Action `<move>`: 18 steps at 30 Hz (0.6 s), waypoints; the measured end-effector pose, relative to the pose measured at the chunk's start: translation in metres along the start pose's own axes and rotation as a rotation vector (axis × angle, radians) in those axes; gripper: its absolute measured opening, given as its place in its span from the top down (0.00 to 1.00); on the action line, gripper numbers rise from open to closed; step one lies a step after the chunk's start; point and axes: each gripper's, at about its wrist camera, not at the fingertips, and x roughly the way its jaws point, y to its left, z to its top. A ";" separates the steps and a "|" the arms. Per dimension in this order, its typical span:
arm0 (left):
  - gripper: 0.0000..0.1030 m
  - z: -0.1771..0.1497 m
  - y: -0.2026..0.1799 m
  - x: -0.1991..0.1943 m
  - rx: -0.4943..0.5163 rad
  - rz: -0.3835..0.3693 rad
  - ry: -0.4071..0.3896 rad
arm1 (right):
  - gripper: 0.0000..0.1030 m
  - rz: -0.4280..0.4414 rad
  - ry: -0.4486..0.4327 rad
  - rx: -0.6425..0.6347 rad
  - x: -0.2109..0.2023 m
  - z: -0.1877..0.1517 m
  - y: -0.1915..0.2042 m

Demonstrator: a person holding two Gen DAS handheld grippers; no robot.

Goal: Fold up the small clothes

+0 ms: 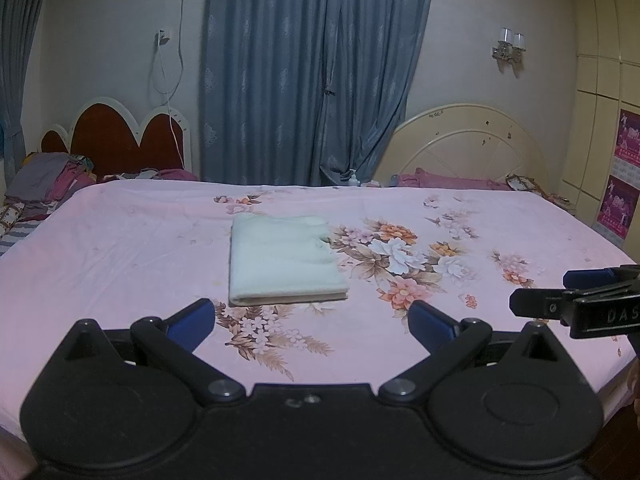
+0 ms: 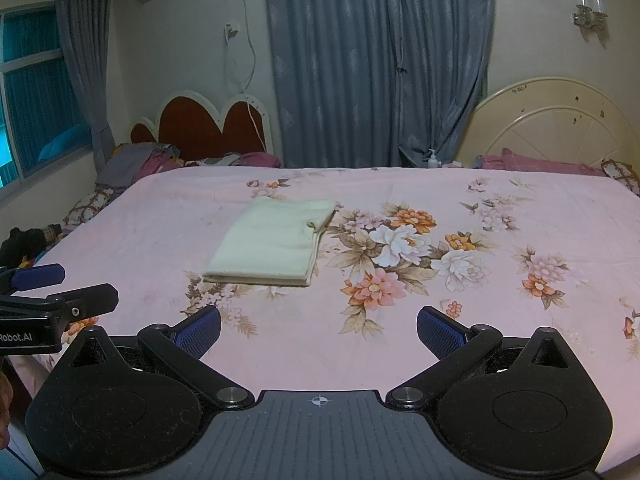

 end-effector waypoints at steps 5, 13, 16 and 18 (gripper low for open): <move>0.01 0.000 -0.001 -0.001 0.002 0.001 0.001 | 0.00 0.002 0.003 -0.002 0.000 -0.001 -0.002; 0.01 0.000 -0.002 -0.002 -0.006 0.000 -0.005 | 0.00 0.003 0.004 -0.005 0.000 -0.002 -0.002; 0.01 0.000 -0.002 -0.001 -0.007 0.000 -0.005 | 0.00 0.003 0.005 -0.007 0.000 -0.002 -0.004; 0.01 0.000 -0.002 -0.001 -0.010 0.002 -0.006 | 0.00 0.003 0.004 -0.010 0.000 -0.002 -0.004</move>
